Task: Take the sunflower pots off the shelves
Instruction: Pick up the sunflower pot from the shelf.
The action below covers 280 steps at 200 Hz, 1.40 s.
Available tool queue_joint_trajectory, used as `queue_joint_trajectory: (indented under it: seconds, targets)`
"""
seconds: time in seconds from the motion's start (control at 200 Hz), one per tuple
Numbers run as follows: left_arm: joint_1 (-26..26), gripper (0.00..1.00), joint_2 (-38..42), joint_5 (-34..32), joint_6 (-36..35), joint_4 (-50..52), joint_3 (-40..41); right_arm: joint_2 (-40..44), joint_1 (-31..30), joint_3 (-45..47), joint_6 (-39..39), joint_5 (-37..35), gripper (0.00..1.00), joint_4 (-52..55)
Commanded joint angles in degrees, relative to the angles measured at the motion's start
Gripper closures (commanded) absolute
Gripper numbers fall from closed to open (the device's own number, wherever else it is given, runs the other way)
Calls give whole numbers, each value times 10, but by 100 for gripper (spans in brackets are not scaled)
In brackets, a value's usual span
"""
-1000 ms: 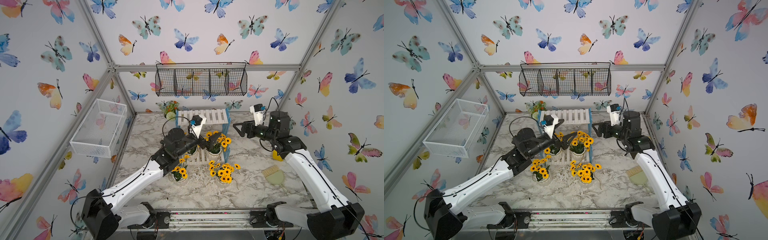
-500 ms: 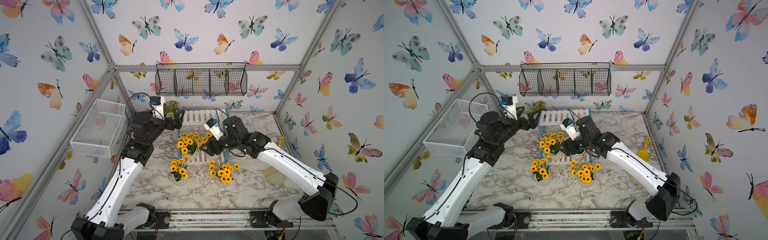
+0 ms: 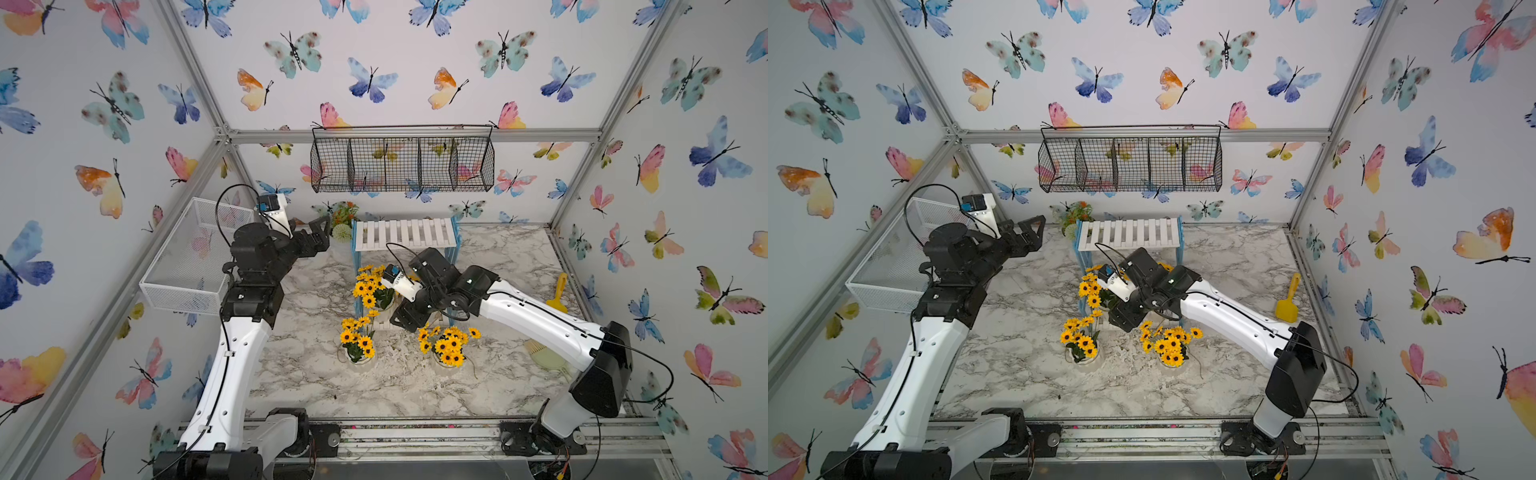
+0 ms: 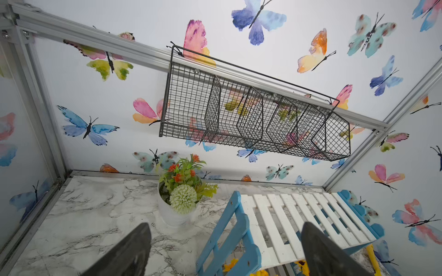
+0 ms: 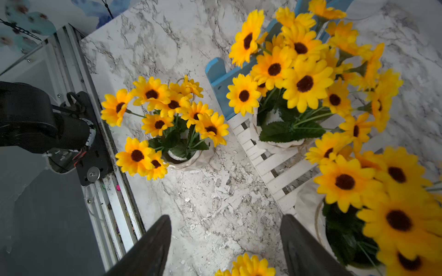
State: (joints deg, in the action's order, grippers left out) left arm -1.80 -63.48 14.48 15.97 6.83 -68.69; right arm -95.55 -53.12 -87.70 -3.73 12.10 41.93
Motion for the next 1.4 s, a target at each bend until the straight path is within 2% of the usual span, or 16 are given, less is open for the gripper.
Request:
queue_joint_trajectory:
  seconds: [0.0, 0.215, 0.465, 1.056, 1.396]
  targets:
    - [18, 3, -10, 27, 10, -2, -9, -28, -2, -24, -21, -15, 27, 10]
    - [41, 3, -13, 41, 17, -19, 3, -82, -3, -79, -37, -2, 30, 17]
    - [54, 3, -14, 51, 23, -33, 12, -123, -3, -91, -51, -9, 36, 10]
    - [63, 3, -19, 56, 28, -44, 18, -191, -2, -134, -80, -17, 47, -20]
    - [64, 3, -20, 62, 29, -49, 22, -223, -2, -156, -100, -28, 49, -16]
